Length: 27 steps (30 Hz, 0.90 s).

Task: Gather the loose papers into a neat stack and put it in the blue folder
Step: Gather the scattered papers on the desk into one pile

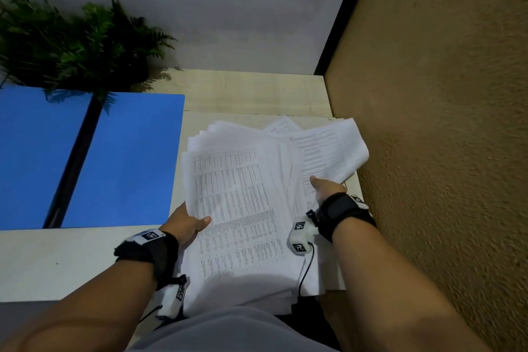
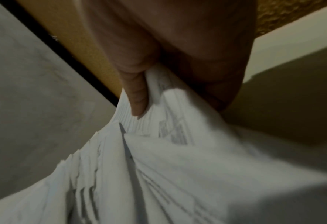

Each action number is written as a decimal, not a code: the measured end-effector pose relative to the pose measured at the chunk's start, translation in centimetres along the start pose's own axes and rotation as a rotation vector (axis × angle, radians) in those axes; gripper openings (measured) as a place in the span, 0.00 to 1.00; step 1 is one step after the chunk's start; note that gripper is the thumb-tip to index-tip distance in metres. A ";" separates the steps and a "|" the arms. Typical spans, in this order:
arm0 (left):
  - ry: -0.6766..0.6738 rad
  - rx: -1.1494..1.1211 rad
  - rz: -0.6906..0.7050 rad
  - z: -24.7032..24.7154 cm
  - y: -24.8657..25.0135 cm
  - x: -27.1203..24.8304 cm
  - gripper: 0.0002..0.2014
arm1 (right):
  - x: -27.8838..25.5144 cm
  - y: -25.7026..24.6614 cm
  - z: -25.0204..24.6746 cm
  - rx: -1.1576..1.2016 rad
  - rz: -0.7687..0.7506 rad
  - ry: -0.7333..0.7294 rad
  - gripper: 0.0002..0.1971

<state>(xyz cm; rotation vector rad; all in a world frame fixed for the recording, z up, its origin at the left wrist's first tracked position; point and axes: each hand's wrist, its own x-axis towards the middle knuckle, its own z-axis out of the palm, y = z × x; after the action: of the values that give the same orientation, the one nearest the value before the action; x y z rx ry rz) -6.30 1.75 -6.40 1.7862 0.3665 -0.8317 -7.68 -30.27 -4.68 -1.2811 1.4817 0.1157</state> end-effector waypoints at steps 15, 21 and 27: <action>0.008 -0.088 0.052 0.7 1.3 -0.8 0.26 | -11.7 -8.1 -7.9 0.344 -1.155 0.494 0.15; -0.004 -0.088 0.064 0.6 3.4 -1.3 0.23 | -15.8 -11.3 -10.6 0.600 -1.298 0.372 0.06; -0.050 -0.062 -0.059 -0.1 4.3 -1.3 0.41 | -11.3 -8.5 -5.6 -0.048 -0.979 -0.024 0.15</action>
<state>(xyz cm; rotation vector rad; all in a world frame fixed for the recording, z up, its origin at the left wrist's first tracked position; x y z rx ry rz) -4.56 0.45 -2.47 1.7008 0.4099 -0.8958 -7.37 -30.39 10.55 -1.8940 0.7016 -0.4752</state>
